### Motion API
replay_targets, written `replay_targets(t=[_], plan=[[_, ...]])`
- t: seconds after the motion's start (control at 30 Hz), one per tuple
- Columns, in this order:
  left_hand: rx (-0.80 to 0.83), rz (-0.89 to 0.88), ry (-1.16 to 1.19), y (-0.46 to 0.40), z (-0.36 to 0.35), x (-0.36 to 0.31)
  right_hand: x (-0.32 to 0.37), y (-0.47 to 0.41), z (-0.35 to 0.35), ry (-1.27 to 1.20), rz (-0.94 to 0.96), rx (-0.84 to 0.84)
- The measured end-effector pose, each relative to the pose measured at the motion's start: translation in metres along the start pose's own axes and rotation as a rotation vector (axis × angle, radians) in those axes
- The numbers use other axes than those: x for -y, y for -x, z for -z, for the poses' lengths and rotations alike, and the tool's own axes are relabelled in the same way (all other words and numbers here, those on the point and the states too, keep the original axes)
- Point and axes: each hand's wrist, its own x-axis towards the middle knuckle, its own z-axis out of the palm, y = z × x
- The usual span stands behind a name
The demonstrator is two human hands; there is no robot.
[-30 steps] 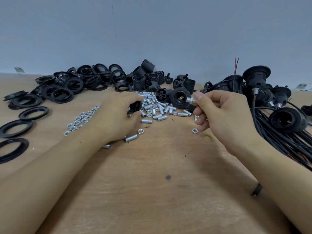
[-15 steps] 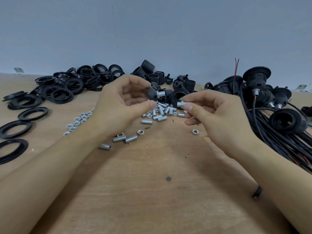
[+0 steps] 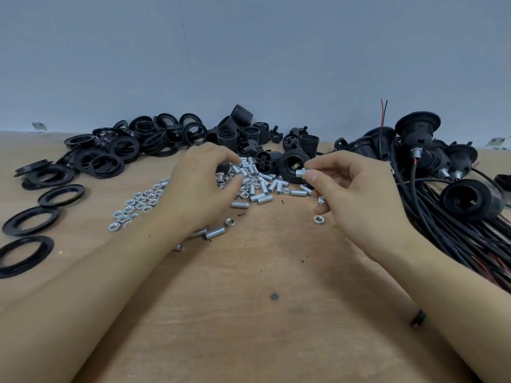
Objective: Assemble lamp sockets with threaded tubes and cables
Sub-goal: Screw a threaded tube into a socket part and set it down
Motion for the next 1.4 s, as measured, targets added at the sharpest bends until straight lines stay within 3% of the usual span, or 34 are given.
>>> replay_targets(t=[0.17, 0.23, 0.33, 0.4, 0.53, 0.6, 0.7, 0.87, 1.17, 1.4], plan=[[0.277, -0.022, -0.182, -0.041, -0.028, -0.016, -0.001, -0.001, 0.002, -0.009, -0.010, -0.013], [0.372, 0.034, -0.093, -0.057, -0.034, -0.018, -0.001, -0.001, 0.003, -0.011, -0.012, -0.018], [0.357, 0.171, 0.068, -0.082, -0.034, -0.010, -0.002, -0.003, 0.004, 0.010, 0.008, -0.010], [0.338, 0.210, 0.024, -0.099, -0.031, 0.001, -0.004, -0.005, 0.005, 0.017, 0.020, -0.010], [0.469, 0.039, -0.320, -0.117, -0.039, 0.015, -0.007, -0.006, 0.003, 0.046, 0.033, 0.004], [0.450, -0.035, -0.438, -0.119, -0.046, 0.015, -0.008, -0.005, 0.002, 0.050, 0.040, 0.010], [0.406, -0.088, -0.510, -0.122, -0.053, 0.015, -0.008, -0.005, 0.001, 0.051, 0.050, 0.024], [0.503, -0.054, -0.601, -0.125, -0.053, 0.010, -0.007, -0.004, 0.000, 0.054, 0.059, 0.038], [0.432, -0.041, -0.493, -0.111, -0.041, 0.020, -0.003, -0.002, 0.002, 0.057, 0.065, 0.037], [0.032, 0.024, -0.182, -0.106, -0.016, 0.010, -0.002, -0.002, 0.003, 0.062, 0.070, 0.037]])
